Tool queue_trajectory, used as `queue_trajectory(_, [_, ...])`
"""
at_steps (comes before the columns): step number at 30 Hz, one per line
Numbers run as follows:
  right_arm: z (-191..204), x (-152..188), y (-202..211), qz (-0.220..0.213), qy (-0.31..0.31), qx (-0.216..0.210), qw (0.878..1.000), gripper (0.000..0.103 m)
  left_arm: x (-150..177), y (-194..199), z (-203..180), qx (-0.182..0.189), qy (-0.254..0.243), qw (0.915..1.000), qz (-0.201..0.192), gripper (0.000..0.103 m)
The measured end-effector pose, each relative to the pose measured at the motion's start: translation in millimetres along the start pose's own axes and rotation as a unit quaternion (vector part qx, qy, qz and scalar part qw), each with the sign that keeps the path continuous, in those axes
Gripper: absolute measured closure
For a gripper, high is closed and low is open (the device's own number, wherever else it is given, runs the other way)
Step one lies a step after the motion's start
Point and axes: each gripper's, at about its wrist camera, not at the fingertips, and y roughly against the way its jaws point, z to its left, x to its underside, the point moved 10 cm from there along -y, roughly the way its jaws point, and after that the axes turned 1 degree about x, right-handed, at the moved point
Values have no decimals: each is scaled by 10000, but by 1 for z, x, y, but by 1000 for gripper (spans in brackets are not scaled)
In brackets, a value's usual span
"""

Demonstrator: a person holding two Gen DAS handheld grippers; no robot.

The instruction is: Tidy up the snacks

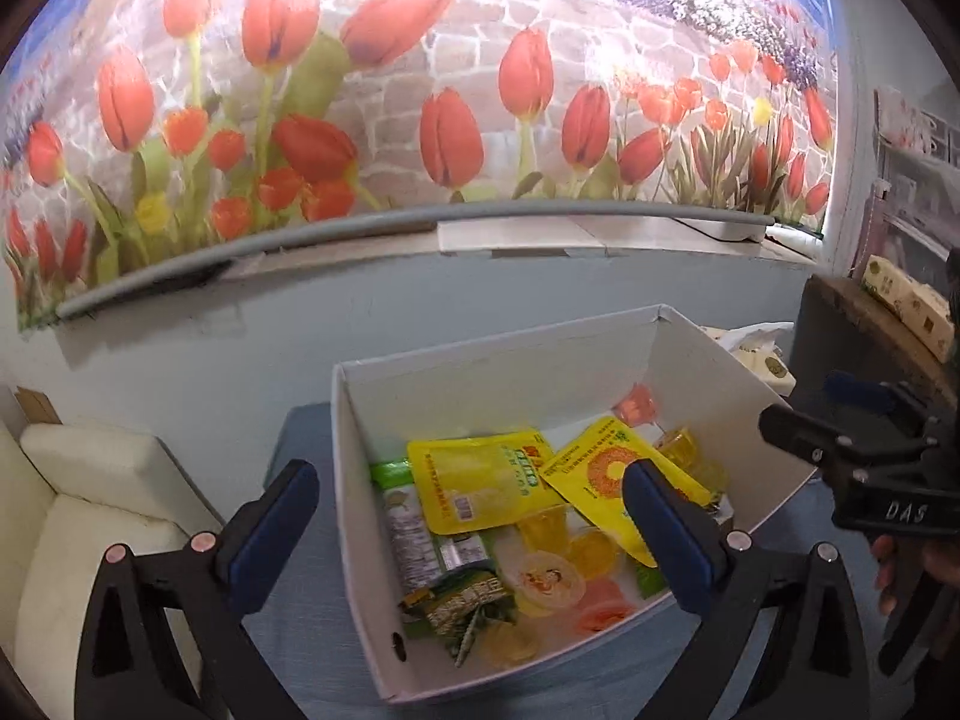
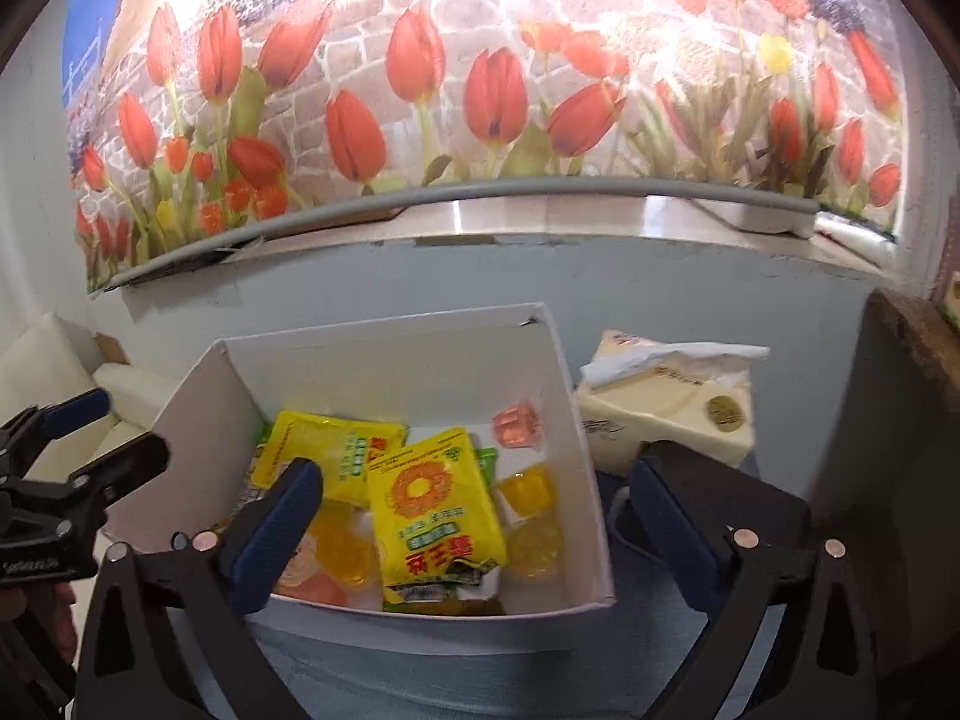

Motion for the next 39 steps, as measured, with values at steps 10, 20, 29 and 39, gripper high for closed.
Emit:
queue_trajectory(10, [17, 19, 50, -336, 453, 289, 9980, 0, 17, 43, -10, -469, -171, 9987, -99, 0])
queue_trajectory(20, [8, 75, 181, -660, -168, -501, 9964, 0, 65, 171, -33, 77, -196, 9992, -352, 0])
queue_trajectory(29, [40, 126, 270, -775, -129, -614, 9950, 0, 121, 259, -40, 240, 98, 9994, -224, 0])
queue_trajectory(39, [79, 152, 319, -851, 145, -672, 9940, 0, 141, 325, -31, 218, 280, 9988, -341, 0])
